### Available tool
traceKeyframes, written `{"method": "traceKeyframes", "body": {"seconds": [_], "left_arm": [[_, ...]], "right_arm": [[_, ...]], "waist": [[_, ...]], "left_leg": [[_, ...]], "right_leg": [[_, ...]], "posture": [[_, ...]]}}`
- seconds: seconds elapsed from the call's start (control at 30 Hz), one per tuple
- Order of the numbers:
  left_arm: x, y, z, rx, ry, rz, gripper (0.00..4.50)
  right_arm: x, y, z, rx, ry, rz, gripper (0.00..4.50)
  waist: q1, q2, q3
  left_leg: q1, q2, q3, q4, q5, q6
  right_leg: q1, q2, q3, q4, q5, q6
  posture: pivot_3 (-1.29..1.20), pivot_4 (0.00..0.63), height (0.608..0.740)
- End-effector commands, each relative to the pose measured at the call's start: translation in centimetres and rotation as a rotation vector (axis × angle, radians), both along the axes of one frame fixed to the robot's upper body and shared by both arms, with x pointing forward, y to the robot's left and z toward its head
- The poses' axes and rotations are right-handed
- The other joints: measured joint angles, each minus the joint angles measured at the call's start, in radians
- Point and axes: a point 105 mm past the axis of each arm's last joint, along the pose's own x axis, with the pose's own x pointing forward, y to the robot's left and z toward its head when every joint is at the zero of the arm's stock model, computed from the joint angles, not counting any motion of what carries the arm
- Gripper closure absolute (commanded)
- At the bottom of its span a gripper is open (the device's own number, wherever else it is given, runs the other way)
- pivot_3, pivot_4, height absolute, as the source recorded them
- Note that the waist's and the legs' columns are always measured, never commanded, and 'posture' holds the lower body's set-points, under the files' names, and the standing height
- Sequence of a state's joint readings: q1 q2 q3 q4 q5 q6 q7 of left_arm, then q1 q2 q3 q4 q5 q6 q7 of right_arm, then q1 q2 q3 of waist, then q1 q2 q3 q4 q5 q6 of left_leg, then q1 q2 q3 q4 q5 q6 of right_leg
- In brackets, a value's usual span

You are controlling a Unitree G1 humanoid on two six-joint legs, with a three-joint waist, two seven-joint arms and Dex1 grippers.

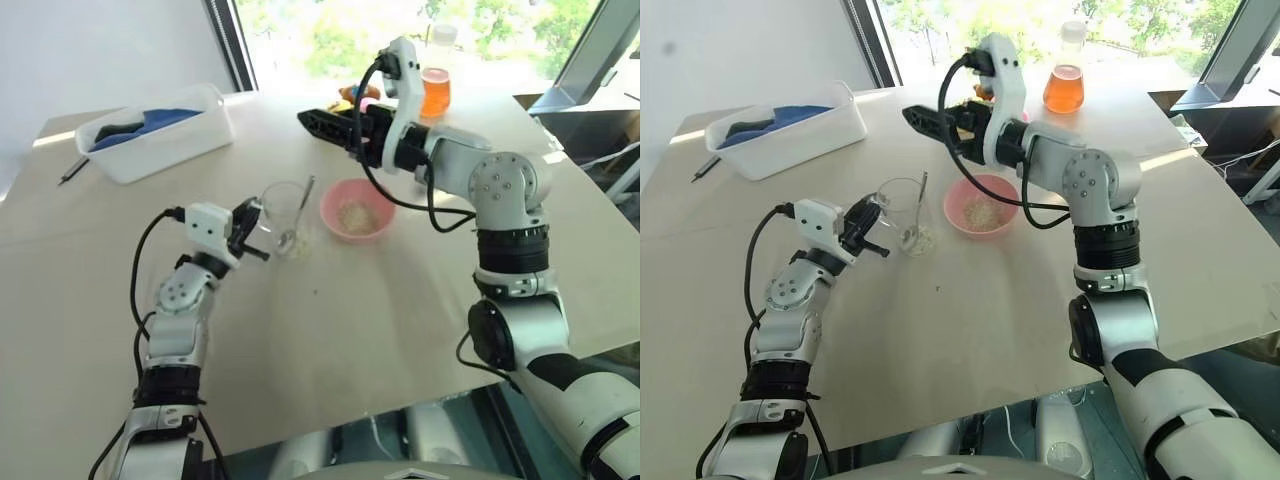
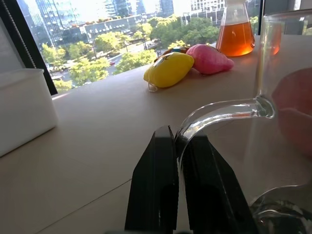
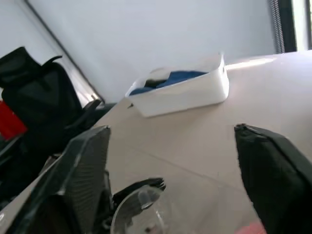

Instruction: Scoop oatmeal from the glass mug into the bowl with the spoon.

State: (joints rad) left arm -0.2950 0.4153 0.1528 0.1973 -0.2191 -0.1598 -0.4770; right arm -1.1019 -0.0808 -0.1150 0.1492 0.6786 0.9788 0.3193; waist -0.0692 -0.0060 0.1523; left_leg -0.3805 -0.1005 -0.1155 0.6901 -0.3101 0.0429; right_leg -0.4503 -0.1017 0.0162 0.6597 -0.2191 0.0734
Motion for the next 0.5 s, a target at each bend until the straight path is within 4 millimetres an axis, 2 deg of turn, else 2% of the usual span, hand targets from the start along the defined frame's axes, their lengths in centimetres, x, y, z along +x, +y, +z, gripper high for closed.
{"method": "traceKeyframes", "body": {"seconds": [0.03,0.07,0.17,0.33,0.5], "left_arm": [[-0.43,0.71,-0.56,0.018,0.018,0.021,4.5],[-0.48,0.72,-0.63,0.009,0.02,0.018,4.5],[-0.59,0.81,-0.79,0.001,0.024,0.022,3.45],[-0.7,1.16,-1.0,0.02,0.028,0.047,1.32],[-1.27,1.17,-0.4,0.033,0.011,0.049,1.32]], "right_arm": [[0.84,-1.62,2.52,0.049,-0.098,-0.087,0.26],[1.05,-1.9,2.61,0.054,-0.104,-0.103,0.26],[1.27,-2.17,2.65,0.065,-0.109,-0.123,0.19],[1.34,-2.2,2.35,0.061,-0.107,-0.134,0.19],[1.2,-2.56,2.88,0.082,-0.121,-0.131,0.19]], "waist": [[0.0,0.0,0.0],[-0.001,0.0,0.0],[-0.003,0.0,0.0],[0.001,0.0,0.0],[0.0,0.0,0.0]], "left_leg": [[0.0,0.0,0.0,0.0,0.0,0.0],[0.0,0.0,0.0,0.0,0.0,0.0],[0.0,0.0,0.0,-0.001,0.0,0.0],[0.0,0.0,0.0,-0.001,0.0,0.0],[0.0,0.0,0.0,-0.001,0.0,0.0]], "right_leg": [[0.0,0.0,0.0,0.0,0.0,0.0],[0.0,0.0,0.0,0.0,0.0,0.0],[0.0,0.0,0.001,0.0,0.0,0.0],[-0.001,0.0,0.0,0.0,0.0,0.0],[-0.001,0.0,0.001,0.0,0.0,0.0]], "posture": [[0.0,0.15,0.74],[0.0,0.15,0.74],[0.0,0.15,0.74],[0.0,0.15,0.74],[0.0,0.15,0.74]]}}
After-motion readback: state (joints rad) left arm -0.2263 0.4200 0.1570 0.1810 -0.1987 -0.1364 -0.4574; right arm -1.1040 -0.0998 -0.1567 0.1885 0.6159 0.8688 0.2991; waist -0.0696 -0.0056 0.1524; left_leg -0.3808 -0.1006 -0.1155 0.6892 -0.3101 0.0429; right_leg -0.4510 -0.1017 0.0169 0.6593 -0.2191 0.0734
